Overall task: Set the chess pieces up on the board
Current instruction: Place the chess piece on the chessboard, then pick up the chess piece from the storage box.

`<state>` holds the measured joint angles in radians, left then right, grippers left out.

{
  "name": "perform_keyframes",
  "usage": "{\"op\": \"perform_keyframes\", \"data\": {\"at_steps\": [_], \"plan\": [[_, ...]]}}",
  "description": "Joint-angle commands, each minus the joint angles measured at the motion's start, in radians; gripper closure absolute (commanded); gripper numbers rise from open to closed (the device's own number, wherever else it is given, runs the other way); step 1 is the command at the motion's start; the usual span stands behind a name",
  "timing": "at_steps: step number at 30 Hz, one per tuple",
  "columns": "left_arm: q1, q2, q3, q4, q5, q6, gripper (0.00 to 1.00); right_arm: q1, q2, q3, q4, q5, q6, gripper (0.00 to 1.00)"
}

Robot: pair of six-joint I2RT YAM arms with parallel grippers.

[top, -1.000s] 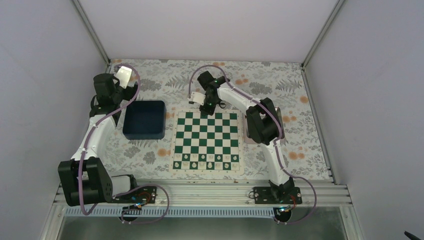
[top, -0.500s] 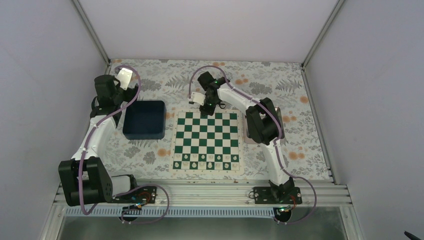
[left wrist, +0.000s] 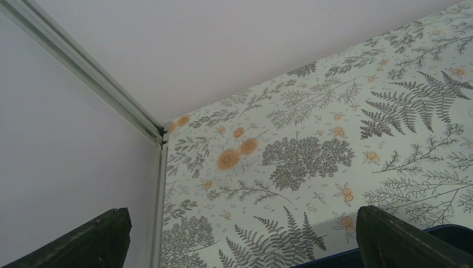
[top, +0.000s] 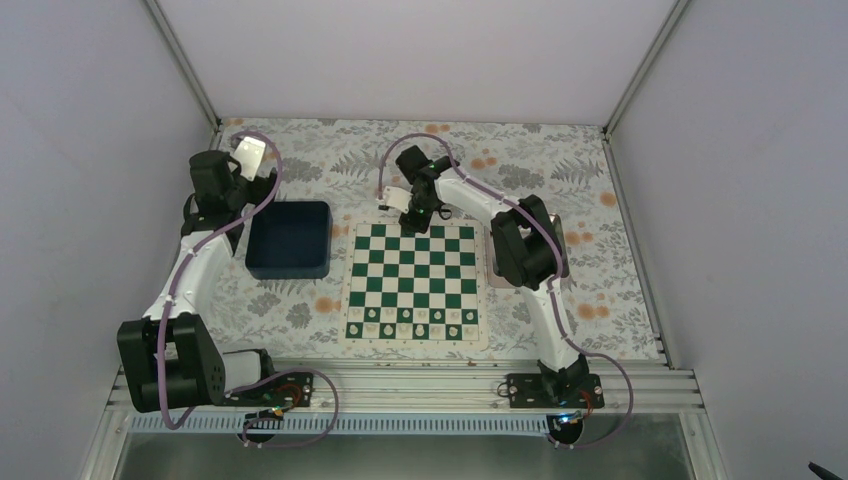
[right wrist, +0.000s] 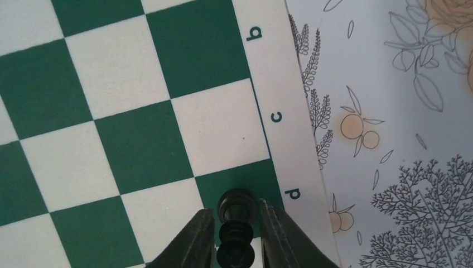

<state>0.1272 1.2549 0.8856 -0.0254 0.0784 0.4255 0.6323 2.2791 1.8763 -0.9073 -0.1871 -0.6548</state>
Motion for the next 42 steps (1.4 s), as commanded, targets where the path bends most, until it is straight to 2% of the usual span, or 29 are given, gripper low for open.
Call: {"op": "perform_keyframes", "data": {"at_steps": [1,5,9,12,19,24,27,33,42], "plan": [[0.003,-0.003,-0.016,0.032,0.0,-0.011,0.0,-0.011,0.01,-0.018,0.012,0.003,0.01,0.72],[0.003,-0.005,-0.017,0.035,-0.006,-0.003,0.0,-0.021,-0.037,-0.02,0.014,-0.023,0.011,0.6],[0.003,-0.01,-0.018,0.039,0.003,-0.004,0.0,-0.049,-0.099,-0.03,-0.003,-0.027,0.016,0.56],[0.003,-0.016,-0.021,0.041,-0.003,-0.006,0.0,-0.093,-0.2,-0.103,-0.007,-0.015,0.009,0.54],[0.003,-0.019,-0.058,0.067,0.017,0.021,0.0,-0.311,-0.525,-0.356,-0.037,0.01,-0.051,0.53],[0.003,-0.002,-0.051,0.071,0.032,0.01,0.0,-0.466,-0.685,-0.492,-0.05,0.037,-0.106,0.55],[0.002,0.012,-0.048,0.073,0.033,0.006,0.0,-0.514,-0.712,-0.558,-0.025,0.021,-0.125,0.58],[0.002,0.007,-0.048,0.071,0.026,0.005,0.0,-0.518,-0.711,-0.716,0.117,-0.027,-0.204,0.61],[0.002,-0.029,-0.07,0.083,0.017,0.01,0.0,-0.565,-0.626,-0.778,0.237,-0.122,-0.375,0.65]]}}
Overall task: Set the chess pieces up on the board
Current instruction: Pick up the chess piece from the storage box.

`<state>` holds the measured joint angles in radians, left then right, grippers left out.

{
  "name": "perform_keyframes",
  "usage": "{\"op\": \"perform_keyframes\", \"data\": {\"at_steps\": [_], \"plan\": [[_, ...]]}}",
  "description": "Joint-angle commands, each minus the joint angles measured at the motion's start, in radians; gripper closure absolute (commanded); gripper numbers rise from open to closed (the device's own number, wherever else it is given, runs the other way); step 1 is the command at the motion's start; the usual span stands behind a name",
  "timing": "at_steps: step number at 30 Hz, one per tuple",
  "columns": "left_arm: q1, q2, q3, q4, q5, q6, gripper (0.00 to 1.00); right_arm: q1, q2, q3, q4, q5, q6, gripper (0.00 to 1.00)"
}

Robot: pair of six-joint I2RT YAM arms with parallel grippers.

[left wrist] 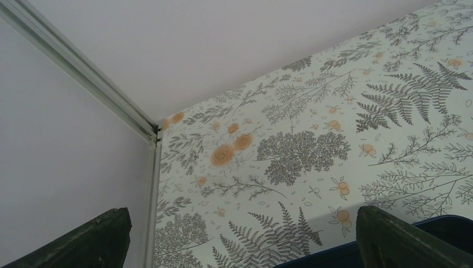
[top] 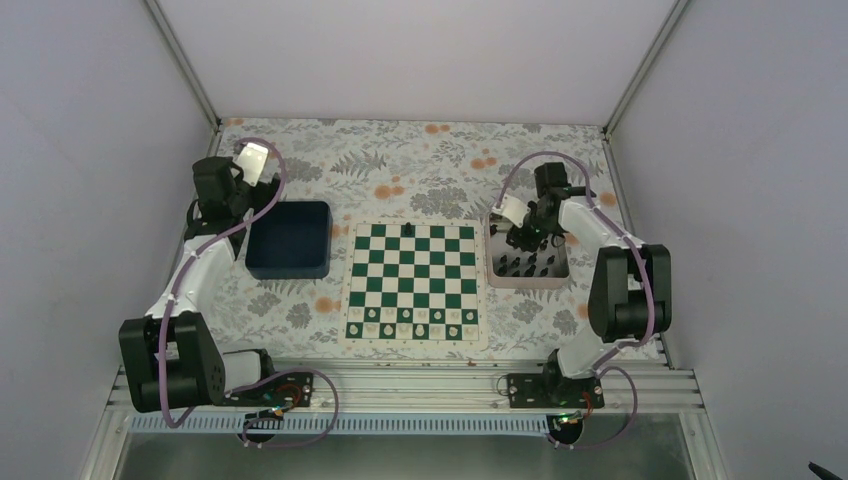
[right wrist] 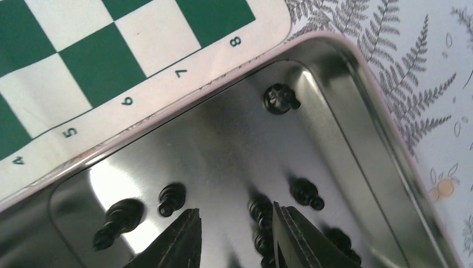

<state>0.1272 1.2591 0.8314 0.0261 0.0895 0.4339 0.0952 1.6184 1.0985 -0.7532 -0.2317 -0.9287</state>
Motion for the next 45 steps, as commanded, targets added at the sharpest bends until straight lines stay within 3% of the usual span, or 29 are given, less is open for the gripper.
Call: {"op": "perform_keyframes", "data": {"at_steps": [1,13,45], "plan": [[0.001,-0.036,-0.02,0.034,0.006,0.002,0.0,-0.03,0.038,0.001,0.087,-0.091,-0.114,0.66],[0.002,-0.046,-0.032,0.051,-0.001,0.012,0.0,-0.037,0.129,0.025,0.132,-0.188,-0.251,0.67],[0.002,-0.074,-0.058,0.051,0.074,0.042,0.0,-0.034,0.181,0.045,0.224,-0.249,-0.258,0.67]]}}
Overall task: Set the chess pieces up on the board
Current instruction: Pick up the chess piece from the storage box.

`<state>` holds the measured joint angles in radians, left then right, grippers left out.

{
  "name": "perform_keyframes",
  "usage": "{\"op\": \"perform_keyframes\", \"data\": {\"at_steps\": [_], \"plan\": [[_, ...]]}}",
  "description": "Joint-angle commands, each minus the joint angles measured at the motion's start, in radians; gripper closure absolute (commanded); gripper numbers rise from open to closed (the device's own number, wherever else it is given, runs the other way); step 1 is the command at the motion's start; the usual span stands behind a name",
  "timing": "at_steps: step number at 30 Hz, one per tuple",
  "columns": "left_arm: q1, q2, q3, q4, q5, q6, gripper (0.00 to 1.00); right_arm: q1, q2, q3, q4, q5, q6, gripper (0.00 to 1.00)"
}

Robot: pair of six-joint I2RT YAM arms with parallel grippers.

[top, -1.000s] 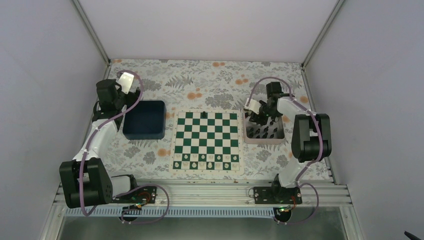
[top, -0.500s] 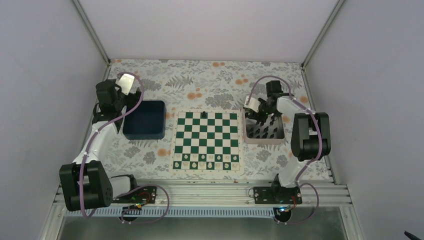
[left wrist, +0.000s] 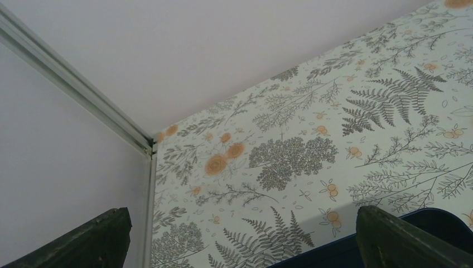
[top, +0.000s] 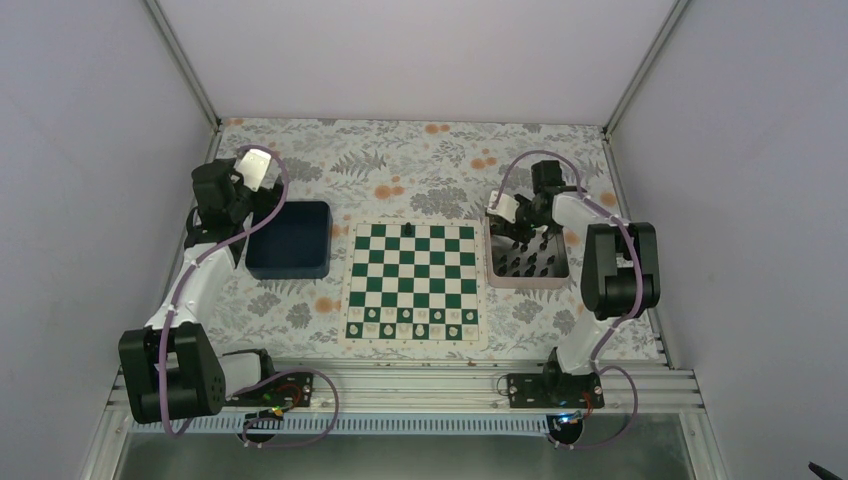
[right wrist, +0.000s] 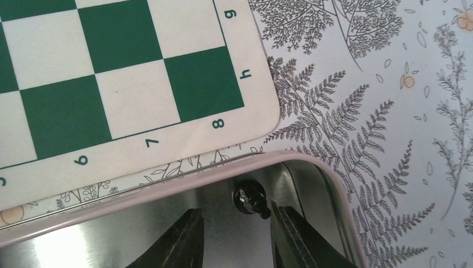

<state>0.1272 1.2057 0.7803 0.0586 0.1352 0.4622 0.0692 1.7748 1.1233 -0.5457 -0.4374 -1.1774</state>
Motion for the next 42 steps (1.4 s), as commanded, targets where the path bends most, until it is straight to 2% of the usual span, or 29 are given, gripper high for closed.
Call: {"op": "perform_keyframes", "data": {"at_steps": [1,18,28,42], "plan": [[0.002,-0.02,-0.006,0.016,0.03,0.015,0.0,-0.007,0.03,0.02,0.018,-0.045,-0.008,0.67],[0.001,-0.011,-0.001,0.008,0.05,0.015,0.0,0.027,0.065,0.035,0.05,-0.041,0.007,0.68],[0.002,-0.01,-0.003,0.007,0.055,0.016,0.0,0.037,0.086,0.02,0.1,-0.002,0.033,0.72],[0.001,-0.009,0.001,0.008,0.055,0.015,0.0,0.034,0.042,0.009,0.067,0.063,0.078,0.89]]}}
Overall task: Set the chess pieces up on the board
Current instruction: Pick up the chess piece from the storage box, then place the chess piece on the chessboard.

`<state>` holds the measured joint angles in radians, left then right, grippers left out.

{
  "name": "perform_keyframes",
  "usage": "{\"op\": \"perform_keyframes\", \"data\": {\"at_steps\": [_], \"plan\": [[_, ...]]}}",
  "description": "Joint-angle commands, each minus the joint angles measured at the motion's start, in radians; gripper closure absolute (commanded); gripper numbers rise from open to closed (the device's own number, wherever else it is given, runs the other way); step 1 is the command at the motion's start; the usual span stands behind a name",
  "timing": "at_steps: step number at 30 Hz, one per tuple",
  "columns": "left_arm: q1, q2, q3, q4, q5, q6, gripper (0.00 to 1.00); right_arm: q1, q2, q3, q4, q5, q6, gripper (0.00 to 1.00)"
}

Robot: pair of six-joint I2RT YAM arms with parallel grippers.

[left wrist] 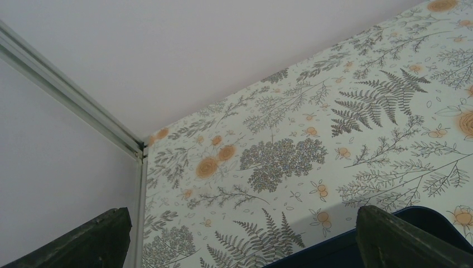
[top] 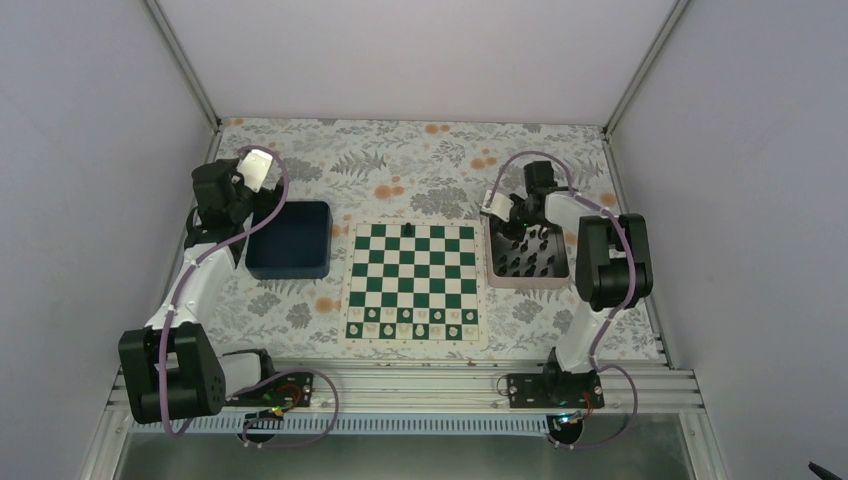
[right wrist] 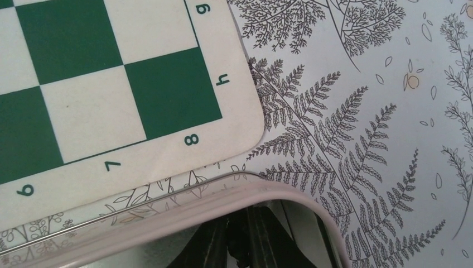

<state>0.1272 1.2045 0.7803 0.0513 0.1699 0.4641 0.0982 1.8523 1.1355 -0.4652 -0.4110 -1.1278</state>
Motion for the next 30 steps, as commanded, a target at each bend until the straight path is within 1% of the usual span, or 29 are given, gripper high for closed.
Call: {"op": "perform_keyframes", "data": {"at_steps": [1,4,8,12,17,19,22,25,30], "plan": [[0.002,-0.008,0.0,0.016,0.02,0.011,0.0,0.005,-0.043,-0.005,-0.021,0.041,0.03,0.9],[0.002,-0.002,0.0,0.018,0.02,0.01,0.0,0.004,-0.073,-0.007,-0.054,0.057,0.041,0.94],[0.002,-0.008,-0.001,0.019,0.023,0.009,0.0,0.004,-0.135,0.004,-0.113,0.069,0.045,0.94],[0.002,-0.016,-0.003,0.019,0.027,0.01,0.0,0.01,-0.221,0.056,-0.196,0.039,0.053,0.93],[0.001,-0.014,0.0,0.02,0.036,0.005,0.0,0.079,-0.262,0.131,-0.208,0.011,0.11,0.91],[0.001,-0.018,0.001,0.019,0.035,0.004,0.0,0.12,-0.247,0.164,-0.192,-0.017,0.138,0.9],[0.002,-0.031,-0.009,0.026,0.024,0.007,0.0,0.187,-0.2,0.195,-0.154,-0.012,0.172,0.9],[0.003,-0.039,-0.019,0.03,0.013,0.01,0.0,0.243,-0.101,0.224,-0.131,0.004,0.194,0.9],[0.002,-0.045,-0.021,0.029,0.011,0.011,0.0,0.29,-0.006,0.218,-0.074,0.047,0.199,0.9]]}}
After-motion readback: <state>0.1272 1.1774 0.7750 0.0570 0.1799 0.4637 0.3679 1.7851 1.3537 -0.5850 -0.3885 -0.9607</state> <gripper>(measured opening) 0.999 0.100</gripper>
